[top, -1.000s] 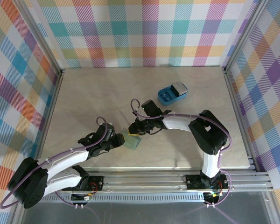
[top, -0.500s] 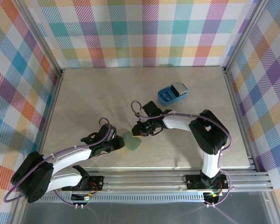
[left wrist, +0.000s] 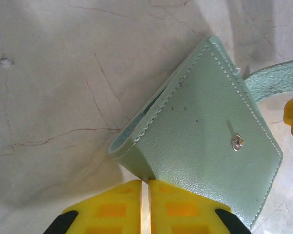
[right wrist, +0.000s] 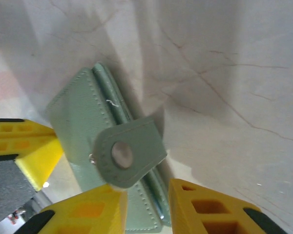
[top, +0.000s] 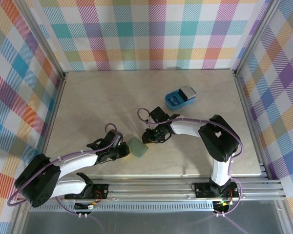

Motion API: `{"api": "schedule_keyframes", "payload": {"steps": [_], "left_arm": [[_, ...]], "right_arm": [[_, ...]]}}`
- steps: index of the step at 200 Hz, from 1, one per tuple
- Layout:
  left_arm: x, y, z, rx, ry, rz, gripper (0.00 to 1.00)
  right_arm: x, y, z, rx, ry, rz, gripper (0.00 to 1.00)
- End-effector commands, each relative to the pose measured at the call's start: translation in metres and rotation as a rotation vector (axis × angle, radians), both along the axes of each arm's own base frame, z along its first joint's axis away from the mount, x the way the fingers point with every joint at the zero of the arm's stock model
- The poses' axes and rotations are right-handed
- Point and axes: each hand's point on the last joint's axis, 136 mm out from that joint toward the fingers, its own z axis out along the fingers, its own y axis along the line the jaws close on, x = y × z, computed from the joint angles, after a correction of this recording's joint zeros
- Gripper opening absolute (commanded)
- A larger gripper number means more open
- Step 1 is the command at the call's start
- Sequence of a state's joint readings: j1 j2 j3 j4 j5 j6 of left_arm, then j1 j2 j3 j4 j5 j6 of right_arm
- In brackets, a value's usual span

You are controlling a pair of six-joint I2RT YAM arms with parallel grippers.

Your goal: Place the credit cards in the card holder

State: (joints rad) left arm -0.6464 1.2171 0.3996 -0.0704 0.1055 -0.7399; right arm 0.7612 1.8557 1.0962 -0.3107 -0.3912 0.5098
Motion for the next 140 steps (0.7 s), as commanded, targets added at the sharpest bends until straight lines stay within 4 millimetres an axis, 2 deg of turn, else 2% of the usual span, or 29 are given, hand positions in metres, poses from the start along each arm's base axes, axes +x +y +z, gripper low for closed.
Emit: {"api": "schedule_keyframes", "payload": {"steps": [1,43,92,140], "left_arm": [[0.005,-0.008,0.0,-0.009,-0.018,-0.027,0.11],[0.023,-0.032,0.007,-0.023,-0.045,-0.078,0.11],[0.039,-0.069,0.016,-0.044,-0.068,-0.137,0.11],[0.048,-0.096,0.026,-0.074,-0.087,-0.188,0.12]], "right_arm": [[0.004,-0.002,0.018,-0.02,-0.069,0.02,0.3],[0.006,-0.008,0.022,-0.035,-0.088,-0.003,0.31],[0.011,-0.034,0.022,-0.081,-0.084,-0.104,0.31],[0.004,-0.049,0.025,-0.11,-0.101,-0.118,0.32]]}}
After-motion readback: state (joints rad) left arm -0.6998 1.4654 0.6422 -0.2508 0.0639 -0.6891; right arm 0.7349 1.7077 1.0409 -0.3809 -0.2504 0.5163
